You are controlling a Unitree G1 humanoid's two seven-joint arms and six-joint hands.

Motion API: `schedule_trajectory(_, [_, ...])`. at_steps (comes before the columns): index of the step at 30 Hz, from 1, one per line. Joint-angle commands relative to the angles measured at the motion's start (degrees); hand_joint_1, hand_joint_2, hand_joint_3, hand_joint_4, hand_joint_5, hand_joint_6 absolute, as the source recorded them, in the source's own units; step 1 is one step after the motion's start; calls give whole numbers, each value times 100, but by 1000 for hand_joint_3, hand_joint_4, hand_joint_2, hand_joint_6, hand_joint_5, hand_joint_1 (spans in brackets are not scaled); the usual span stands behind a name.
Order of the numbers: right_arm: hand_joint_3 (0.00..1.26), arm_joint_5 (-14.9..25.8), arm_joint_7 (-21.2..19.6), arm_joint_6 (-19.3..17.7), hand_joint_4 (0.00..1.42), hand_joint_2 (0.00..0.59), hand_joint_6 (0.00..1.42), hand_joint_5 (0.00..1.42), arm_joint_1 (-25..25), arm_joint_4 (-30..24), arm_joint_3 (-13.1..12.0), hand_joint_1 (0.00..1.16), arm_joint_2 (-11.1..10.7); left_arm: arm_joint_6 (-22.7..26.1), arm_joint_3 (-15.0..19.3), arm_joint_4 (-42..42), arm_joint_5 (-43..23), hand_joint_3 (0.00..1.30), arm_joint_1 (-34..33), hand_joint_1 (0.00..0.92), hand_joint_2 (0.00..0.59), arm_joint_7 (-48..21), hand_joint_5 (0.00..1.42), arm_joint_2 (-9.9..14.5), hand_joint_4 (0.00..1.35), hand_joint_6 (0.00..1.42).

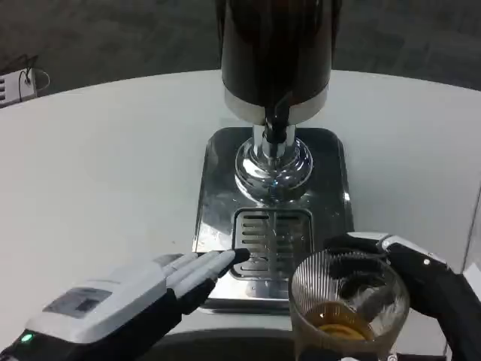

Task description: Grasp the cup under the faucet to collect the drink, then remove the cup.

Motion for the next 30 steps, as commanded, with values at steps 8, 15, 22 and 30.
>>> schedule_trajectory(8, [947, 94, 12, -210, 1192, 215, 1424, 1413, -165, -141, -98, 989, -29, 174, -223, -131, 794, 0, -210, 0, 68, 3, 0, -94, 0, 0])
schedule_trajectory(15, [955, 108, 10, -200, 1193, 223, 1424, 1413, -227, -98, -152, 987, -75, 323, -308, -174, 1050, 0, -275, 0, 68, -38, 0, -135, 0, 0])
schedule_trajectory(22, [957, 105, 1, -189, 1193, 226, 1424, 1413, -301, -47, -172, 986, -79, 387, -321, -204, 1156, 0, -270, 0, 69, -44, 0, -172, 0, 0])
schedule_trajectory(30, [957, 121, 18, -164, 1193, 226, 1424, 1413, -418, 6, -209, 985, -101, 451, -365, -224, 1191, 0, -275, 0, 71, -42, 0, -186, 0, 0])
